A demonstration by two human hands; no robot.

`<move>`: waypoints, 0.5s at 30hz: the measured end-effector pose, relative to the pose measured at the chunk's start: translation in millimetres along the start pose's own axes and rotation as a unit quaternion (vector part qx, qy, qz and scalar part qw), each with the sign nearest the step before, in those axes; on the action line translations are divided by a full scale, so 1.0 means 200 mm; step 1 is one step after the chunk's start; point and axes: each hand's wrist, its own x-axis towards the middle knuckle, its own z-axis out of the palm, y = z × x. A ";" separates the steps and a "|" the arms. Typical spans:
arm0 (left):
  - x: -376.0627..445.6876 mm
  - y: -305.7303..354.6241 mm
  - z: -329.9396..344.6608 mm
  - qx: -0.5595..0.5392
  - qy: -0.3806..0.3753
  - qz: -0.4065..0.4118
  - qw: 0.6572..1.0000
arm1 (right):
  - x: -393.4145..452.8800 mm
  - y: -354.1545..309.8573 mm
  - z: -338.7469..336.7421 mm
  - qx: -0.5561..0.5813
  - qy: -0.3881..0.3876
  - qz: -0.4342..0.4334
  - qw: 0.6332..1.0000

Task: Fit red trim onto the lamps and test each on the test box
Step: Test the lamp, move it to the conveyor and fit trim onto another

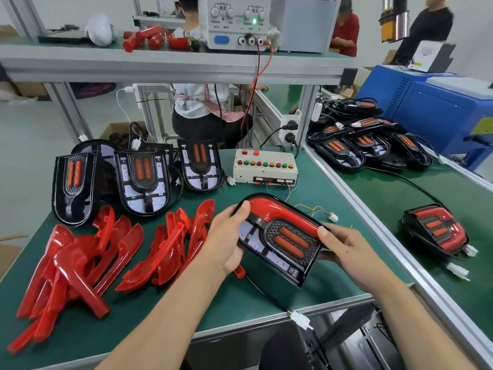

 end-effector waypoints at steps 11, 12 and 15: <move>0.01 0.02 0.00 0.054 0.018 -0.007 0.998 | 0.01 0.03 0.05 0.001 0.033 0.003 0.999; 0.01 0.02 0.00 0.054 0.021 -0.011 0.998 | 0.01 0.02 0.05 0.003 0.029 0.012 1.000; 0.03 0.04 0.03 0.030 0.021 -0.024 0.999 | 0.02 0.01 0.05 0.000 0.051 0.023 0.998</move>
